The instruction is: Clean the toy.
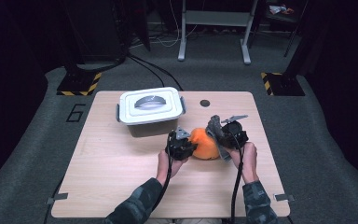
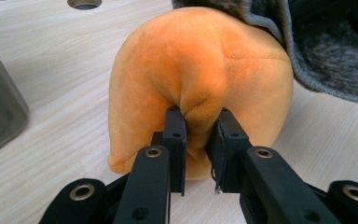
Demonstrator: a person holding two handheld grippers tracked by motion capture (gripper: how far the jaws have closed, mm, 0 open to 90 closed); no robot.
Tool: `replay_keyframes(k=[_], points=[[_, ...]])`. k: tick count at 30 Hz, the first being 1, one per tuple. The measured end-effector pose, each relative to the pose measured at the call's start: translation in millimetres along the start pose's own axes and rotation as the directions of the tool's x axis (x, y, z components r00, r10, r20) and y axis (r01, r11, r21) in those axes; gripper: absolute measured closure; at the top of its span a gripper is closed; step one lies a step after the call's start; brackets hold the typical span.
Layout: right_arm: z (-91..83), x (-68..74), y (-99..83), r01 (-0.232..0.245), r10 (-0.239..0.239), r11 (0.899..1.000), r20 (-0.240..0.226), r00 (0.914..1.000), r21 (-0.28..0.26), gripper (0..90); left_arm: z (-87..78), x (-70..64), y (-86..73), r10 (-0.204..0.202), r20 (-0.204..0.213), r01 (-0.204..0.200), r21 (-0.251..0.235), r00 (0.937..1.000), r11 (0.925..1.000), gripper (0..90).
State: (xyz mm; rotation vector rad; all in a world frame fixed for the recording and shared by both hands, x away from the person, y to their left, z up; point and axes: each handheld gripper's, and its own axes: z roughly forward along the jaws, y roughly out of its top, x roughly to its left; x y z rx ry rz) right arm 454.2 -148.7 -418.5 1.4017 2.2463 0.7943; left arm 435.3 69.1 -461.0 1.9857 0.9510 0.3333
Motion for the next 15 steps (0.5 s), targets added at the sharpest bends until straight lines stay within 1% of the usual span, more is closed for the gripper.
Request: replay_keyframes(k=[2,3,5,6,7,8,10,12,15], points=[[3.4,-3.4,-5.1,-0.020,0.020,1.000,0.016,0.9997,0.018,74.7,0.2,-0.1,-0.1,0.000,0.000,0.000,0.000,1.0000,1.0000,77.6],[5.8,-6.0,-7.5,-0.022,0.022,1.000,0.017,0.9996,0.022,74.7,0.2,-0.1,0.0,0.002,0.000,-0.002,0.001,1.0000,1.0000,77.6],[9.9,-9.3,-11.8,-0.054,0.053,0.998,0.019,0.9984,0.044,74.7,0.7,-0.5,-0.3,-0.002,0.002,0.002,-0.003,1.0000,1.0000,77.6],[12.0,-11.2,-13.7,-0.055,0.054,0.997,0.024,0.9982,0.047,74.7,0.5,-0.1,-0.1,0.004,0.003,-0.004,0.002,1.0000,1.0000,77.6],[14.1,-12.7,-15.3,-0.058,0.057,0.997,0.025,0.9981,0.053,74.7,0.6,-0.2,-0.1,0.004,0.002,-0.004,0.000,1.0000,1.0000,77.6],[16.0,-13.5,-16.7,-0.073,0.072,0.995,0.020,0.9972,0.061,74.7,0.6,-0.2,-0.1,0.003,0.003,-0.003,0.000,1.0000,1.0000,77.6],[20.1,-15.8,-19.4,-0.085,0.083,0.993,0.027,0.9962,0.076,74.7,0.6,-0.1,-0.2,0.003,0.003,-0.003,0.000,1.0000,1.0000,77.6],[25.0,-18.6,-22.0,-0.088,0.086,0.993,0.030,0.9959,0.084,74.7,0.7,-0.1,-0.2,0.002,0.004,-0.002,0.000,1.0000,1.0000,77.6],[33.2,-23.0,-25.7,-0.105,0.102,0.989,0.029,0.9944,0.102,74.7,0.5,0.1,-0.2,0.002,0.004,-0.002,0.003,1.0000,1.0000,77.6]])
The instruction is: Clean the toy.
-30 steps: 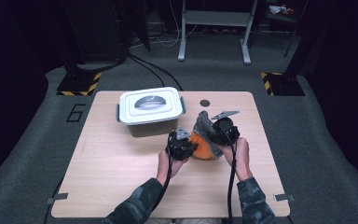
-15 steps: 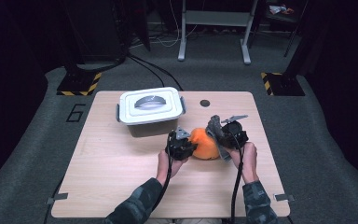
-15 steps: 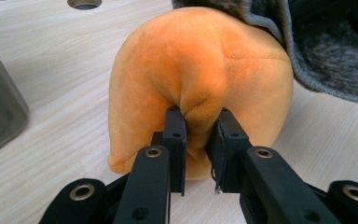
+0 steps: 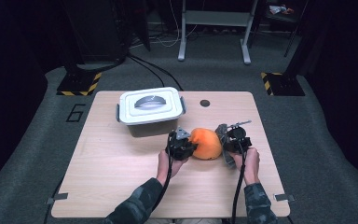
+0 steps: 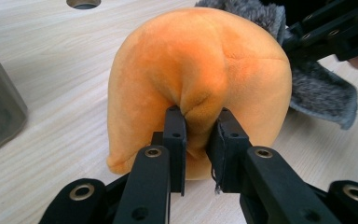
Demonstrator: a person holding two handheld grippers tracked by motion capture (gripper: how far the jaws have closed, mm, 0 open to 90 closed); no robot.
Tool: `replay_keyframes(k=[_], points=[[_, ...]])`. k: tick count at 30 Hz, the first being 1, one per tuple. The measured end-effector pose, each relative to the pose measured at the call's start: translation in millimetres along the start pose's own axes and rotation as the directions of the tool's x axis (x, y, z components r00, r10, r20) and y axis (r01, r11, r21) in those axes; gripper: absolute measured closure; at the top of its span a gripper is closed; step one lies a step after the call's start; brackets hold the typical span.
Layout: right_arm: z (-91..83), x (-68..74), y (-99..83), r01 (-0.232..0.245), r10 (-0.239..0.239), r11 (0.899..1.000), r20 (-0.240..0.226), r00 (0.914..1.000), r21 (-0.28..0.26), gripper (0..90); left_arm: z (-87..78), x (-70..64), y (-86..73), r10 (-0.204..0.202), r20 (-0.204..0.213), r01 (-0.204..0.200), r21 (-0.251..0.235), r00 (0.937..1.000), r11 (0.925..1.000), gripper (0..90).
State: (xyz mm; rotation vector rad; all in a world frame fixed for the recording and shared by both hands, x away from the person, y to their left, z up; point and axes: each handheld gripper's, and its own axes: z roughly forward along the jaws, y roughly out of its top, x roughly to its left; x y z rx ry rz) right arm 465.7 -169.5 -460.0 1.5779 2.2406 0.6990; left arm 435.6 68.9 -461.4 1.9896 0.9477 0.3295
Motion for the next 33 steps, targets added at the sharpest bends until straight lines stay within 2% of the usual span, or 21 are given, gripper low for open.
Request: replay_keyframes(k=[3,6,8,12,15,16,19,22,23,26,30,33], points=[[12.3,-5.0,-4.1,-0.019,0.019,0.999,-0.005,0.9998,0.032,74.7,0.4,0.3,-0.4,-0.006,-0.001,0.006,-0.007,1.0000,1.0000,77.5],[25.9,-9.4,-8.9,-0.038,0.040,0.998,-0.030,0.9988,0.054,74.6,-0.4,1.5,-0.8,-0.005,0.001,0.005,-0.002,1.0000,1.0000,77.5],[27.4,-9.0,-8.8,-0.041,0.043,0.998,-0.029,0.9987,0.050,74.6,-0.8,2.5,-1.0,-0.008,-0.005,0.008,-0.003,1.0000,1.0000,77.3],[15.6,-8.4,-5.2,-0.025,0.025,0.999,0.000,0.9997,0.032,74.5,-1.8,4.5,-1.2,-0.012,-0.008,0.012,-0.001,0.9999,0.9999,77.2],[-3.8,-7.7,-3.0,-0.037,0.038,0.999,0.012,0.9992,-0.023,74.6,-1.6,4.6,-1.2,-0.013,-0.009,0.013,-0.002,0.9999,0.9999,77.1],[-11.9,-6.3,-2.1,-0.044,0.044,0.998,0.011,0.9990,-0.046,74.6,-1.8,4.4,-0.9,-0.006,-0.011,0.007,0.002,0.9999,1.0000,77.1],[-34.8,0.3,0.9,-0.017,0.017,0.993,0.005,0.9998,-0.117,74.6,-1.1,3.5,-0.8,-0.009,-0.014,0.009,-0.005,0.9999,0.9999,77.1],[-49.8,11.9,3.9,0.003,-0.006,0.990,-0.021,0.9998,-0.144,74.6,-0.9,3.9,-0.5,-0.009,-0.013,0.009,-0.004,0.9999,1.0000,76.9],[-50.6,16.5,5.4,0.023,-0.028,0.990,-0.031,0.9991,-0.138,74.6,-0.8,3.9,-0.4,-0.008,-0.014,0.008,-0.005,0.9999,1.0000,76.9],[-43.9,24.2,7.2,0.048,-0.052,0.993,-0.041,0.9978,-0.106,74.6,-0.7,4.0,-0.4,-0.008,-0.014,0.008,-0.007,0.9999,0.9999,76.5],[-32.4,25.1,8.0,0.027,-0.030,0.995,-0.038,0.9988,-0.095,74.7,-1.2,3.5,0.4,0.010,-0.021,-0.011,-0.010,0.9997,0.9999,73.9],[-30.7,23.1,10.5,0.031,-0.035,0.995,-0.036,0.9987,-0.098,74.7,-2.5,3.3,2.0,0.032,-0.029,-0.032,-0.008,0.9991,0.9994,67.0]])
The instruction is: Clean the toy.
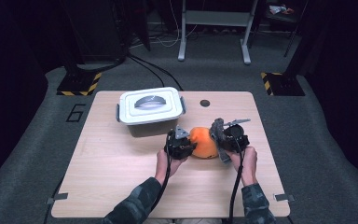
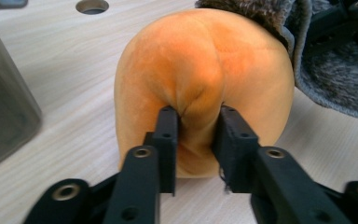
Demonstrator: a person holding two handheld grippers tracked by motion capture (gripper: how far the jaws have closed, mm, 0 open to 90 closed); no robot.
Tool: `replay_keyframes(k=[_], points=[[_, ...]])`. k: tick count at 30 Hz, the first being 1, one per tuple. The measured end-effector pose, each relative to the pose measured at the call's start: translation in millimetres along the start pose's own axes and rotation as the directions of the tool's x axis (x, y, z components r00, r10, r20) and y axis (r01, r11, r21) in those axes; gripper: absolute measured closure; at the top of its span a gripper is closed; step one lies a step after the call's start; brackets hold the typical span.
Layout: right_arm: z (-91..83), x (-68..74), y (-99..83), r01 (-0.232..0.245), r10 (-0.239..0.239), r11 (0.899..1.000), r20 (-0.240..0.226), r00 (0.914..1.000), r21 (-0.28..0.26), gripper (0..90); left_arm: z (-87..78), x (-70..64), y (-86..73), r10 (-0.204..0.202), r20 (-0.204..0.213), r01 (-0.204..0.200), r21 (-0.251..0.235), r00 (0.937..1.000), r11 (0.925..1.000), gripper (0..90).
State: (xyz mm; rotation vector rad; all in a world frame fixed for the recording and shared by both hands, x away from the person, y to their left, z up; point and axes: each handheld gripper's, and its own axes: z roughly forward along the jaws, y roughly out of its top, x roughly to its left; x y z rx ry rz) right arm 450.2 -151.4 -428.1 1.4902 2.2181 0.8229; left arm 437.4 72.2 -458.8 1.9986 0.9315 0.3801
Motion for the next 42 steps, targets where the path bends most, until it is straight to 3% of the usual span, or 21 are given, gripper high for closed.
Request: replay_keyframes(k=[5,9,12,16,18,22,26,31,37,42], points=[[4.6,-5.0,3.5,0.017,-0.017,1.000,0.028,0.9995,0.006,74.8,1.4,0.3,2.8,0.062,-0.040,-0.061,0.030,0.9973,0.9977,50.3],[6.9,-7.4,6.0,0.019,-0.019,1.000,0.031,0.9993,0.013,74.9,5.2,2.1,4.3,0.093,-0.038,-0.092,0.034,0.9949,0.9952,43.3],[8.5,-8.5,8.4,0.020,-0.021,1.000,0.031,0.9993,0.017,74.9,8.4,2.4,5.0,0.118,-0.026,-0.117,0.038,0.9927,0.9924,43.7],[11.7,-9.5,11.7,0.034,-0.035,0.999,0.045,0.9984,0.020,75.1,11.4,-1.5,3.3,0.163,0.025,-0.164,0.019,0.9863,0.9863,55.2],[13.8,-10.2,12.7,0.031,-0.031,0.999,0.049,0.9983,0.014,75.2,12.7,-4.6,1.2,0.178,0.008,-0.178,0.013,0.9839,0.9839,64.5],[16.7,-11.2,15.7,0.036,-0.036,0.999,0.045,0.9983,0.000,75.2,13.1,-5.1,-0.4,0.141,-0.014,-0.141,0.013,0.9899,0.9900,76.8],[13.7,-12.4,18.6,0.026,-0.026,1.000,0.029,0.9992,-0.009,75.1,11.1,-1.8,-1.1,0.100,-0.013,-0.100,0.017,0.9949,0.9949,79.8],[-4.7,-7.7,23.7,0.021,-0.019,0.998,0.038,0.9991,-0.053,75.1,8.5,-0.9,-1.8,0.074,-0.008,-0.074,0.016,0.9972,0.9971,80.5],[-25.5,15.7,32.3,0.086,-0.087,0.989,0.003,0.9962,-0.118,75.1,8.7,-5.2,-1.1,0.060,0.003,-0.060,0.008,0.9982,0.9982,80.4],[-18.5,34.8,36.5,0.147,-0.149,0.984,-0.005,0.9889,-0.102,74.9,8.7,-5.4,-1.3,0.059,0.003,-0.059,0.012,0.9983,0.9982,80.2]])
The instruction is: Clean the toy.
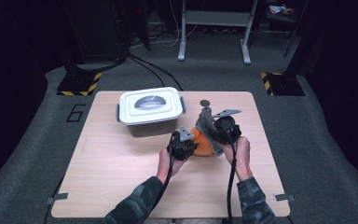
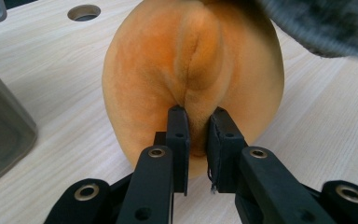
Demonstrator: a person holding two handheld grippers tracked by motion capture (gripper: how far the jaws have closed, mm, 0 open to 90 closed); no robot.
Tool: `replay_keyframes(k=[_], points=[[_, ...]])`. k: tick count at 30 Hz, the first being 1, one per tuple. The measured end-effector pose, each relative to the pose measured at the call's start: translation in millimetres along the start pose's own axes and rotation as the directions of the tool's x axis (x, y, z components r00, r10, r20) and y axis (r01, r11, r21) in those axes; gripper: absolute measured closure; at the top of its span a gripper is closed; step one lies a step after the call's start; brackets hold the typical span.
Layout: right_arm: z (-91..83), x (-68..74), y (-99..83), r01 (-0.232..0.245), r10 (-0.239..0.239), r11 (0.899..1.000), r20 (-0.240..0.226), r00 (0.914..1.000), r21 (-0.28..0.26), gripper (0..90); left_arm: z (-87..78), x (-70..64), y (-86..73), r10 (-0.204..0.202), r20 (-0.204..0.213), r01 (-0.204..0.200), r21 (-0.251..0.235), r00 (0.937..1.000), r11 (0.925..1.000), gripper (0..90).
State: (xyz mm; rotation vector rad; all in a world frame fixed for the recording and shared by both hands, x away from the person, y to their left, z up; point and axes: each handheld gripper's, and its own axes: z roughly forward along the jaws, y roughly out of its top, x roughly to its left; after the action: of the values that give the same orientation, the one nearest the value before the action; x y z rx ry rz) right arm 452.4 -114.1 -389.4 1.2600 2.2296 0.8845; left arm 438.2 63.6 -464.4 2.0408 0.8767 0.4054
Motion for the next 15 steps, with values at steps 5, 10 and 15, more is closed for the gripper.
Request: replay_keyframes(k=[5,10,15], points=[[9.0,3.1,-1.1,0.012,-0.012,1.000,0.012,0.9998,0.019,74.9,1.1,1.8,-0.6,-0.002,0.000,0.002,0.003,1.0000,1.0000,80.1],[9.7,-5.6,-6.0,-0.032,0.031,0.999,0.030,0.9991,0.039,74.9,1.4,1.8,-0.9,-0.005,0.001,0.005,0.002,1.0000,1.0000,80.2],[15.8,-23.2,-19.5,-0.081,0.077,0.994,0.061,0.9952,0.068,74.9,1.6,1.9,-1.1,-0.006,0.005,0.006,0.006,1.0000,1.0000,80.1]])
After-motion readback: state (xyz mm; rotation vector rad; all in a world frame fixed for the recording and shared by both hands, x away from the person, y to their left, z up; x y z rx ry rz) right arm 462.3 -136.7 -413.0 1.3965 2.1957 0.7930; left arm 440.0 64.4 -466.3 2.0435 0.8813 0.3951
